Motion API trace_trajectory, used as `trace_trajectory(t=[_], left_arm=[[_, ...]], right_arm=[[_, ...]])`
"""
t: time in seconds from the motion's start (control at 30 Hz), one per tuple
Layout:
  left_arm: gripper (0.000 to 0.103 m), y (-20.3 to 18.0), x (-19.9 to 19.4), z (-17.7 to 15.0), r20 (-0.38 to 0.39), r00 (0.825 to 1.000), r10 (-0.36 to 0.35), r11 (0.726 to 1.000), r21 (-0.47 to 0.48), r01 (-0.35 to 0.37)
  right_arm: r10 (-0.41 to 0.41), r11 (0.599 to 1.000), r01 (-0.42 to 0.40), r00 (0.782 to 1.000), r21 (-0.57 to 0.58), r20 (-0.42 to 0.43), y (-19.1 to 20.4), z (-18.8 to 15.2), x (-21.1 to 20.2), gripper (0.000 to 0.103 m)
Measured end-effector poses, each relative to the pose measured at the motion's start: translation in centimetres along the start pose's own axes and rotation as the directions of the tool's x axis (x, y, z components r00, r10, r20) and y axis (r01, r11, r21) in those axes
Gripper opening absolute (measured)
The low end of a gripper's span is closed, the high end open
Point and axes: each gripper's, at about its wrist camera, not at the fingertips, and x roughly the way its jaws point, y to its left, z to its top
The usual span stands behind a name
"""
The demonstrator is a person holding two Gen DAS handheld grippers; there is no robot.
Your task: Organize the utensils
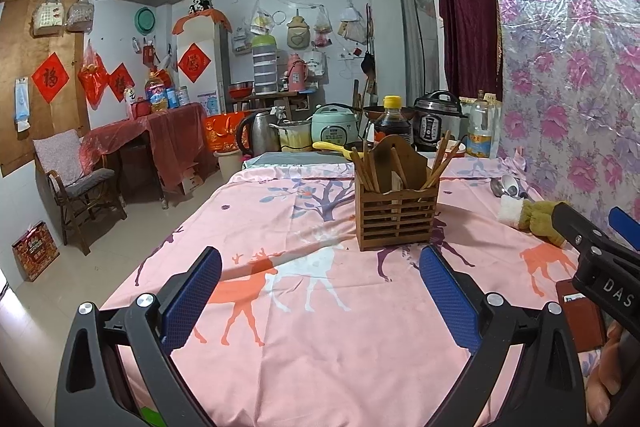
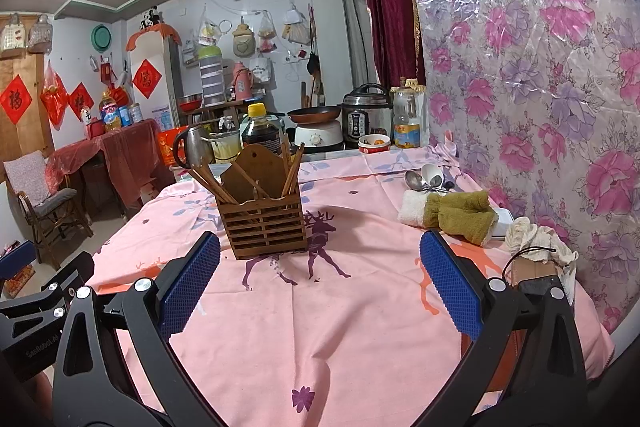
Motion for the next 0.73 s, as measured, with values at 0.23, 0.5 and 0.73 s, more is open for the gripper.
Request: trace_trajectory(t=[0.23, 0.5, 0.73], left_arm=[[0.097, 0.12, -0.19, 0.15, 0.001, 1.000, -0.004, 1.000, -0.005, 0.004], [0.097, 0.20, 0.19, 0.26, -0.022, 1.000, -0.014, 1.000, -0.006, 0.014], [0.097, 0.31, 0.25, 0.07, -0.024, 1.000, -0.001, 1.000, -0.010, 0.001]], right_arm=[[0.000, 1.000, 0.000, 1.000, 0.000, 0.001, -0.03, 0.03, -0.03, 0.096], [0.001, 1.000, -0.001, 1.000, 0.002, 0.001, -0.01, 0.02, -0.05, 0.096], [-0.001, 1.000, 0.001, 1.000, 0.000, 0.001, 0.06, 0.00, -0.06, 0.096]])
